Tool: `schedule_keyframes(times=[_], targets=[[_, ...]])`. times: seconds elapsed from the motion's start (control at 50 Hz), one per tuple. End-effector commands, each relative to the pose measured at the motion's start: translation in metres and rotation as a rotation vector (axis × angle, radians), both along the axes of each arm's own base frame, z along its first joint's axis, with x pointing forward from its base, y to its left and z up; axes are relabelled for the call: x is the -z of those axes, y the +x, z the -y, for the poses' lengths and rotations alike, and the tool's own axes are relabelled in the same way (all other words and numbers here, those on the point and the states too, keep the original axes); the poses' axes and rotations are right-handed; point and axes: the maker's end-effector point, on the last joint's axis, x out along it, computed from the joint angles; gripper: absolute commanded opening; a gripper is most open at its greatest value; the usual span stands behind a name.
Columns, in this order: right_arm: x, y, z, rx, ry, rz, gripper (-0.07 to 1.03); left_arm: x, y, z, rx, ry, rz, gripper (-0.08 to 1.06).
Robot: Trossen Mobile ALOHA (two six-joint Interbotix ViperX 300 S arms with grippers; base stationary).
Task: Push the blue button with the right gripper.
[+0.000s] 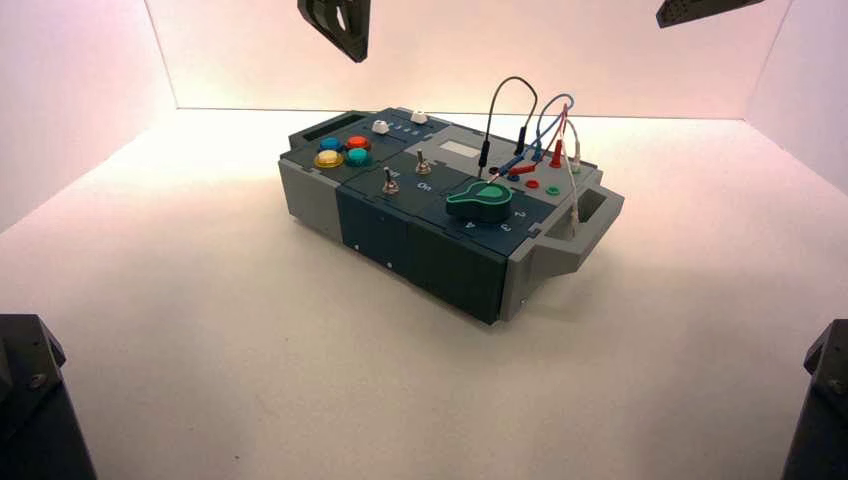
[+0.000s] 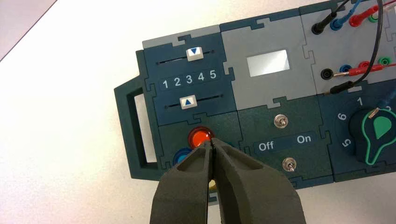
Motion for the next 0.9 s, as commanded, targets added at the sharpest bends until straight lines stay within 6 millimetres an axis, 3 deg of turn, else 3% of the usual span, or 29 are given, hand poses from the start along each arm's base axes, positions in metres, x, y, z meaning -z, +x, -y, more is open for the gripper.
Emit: schedule_keyframes(times=[0.02, 0.36, 0.9], targets=[[-0.006, 0.003, -0.001, 0.002, 0.009, 0.016, -0.02, -0.019, 0.002, 0.002, 0.006, -0.025, 0.052, -0.03], [-0.009, 0.003, -0.001, 0.003, 0.014, 0.027, -0.02, -0.021, 0.002, 0.002, 0.005, -0.028, 0.059, -0.03], [-0.039, 0.007, 0.0, 0.038, 0.073, 0.119, -0.02, -0.066, 0.008, -0.014, -0.094, -0.131, 0.227, -0.03]])
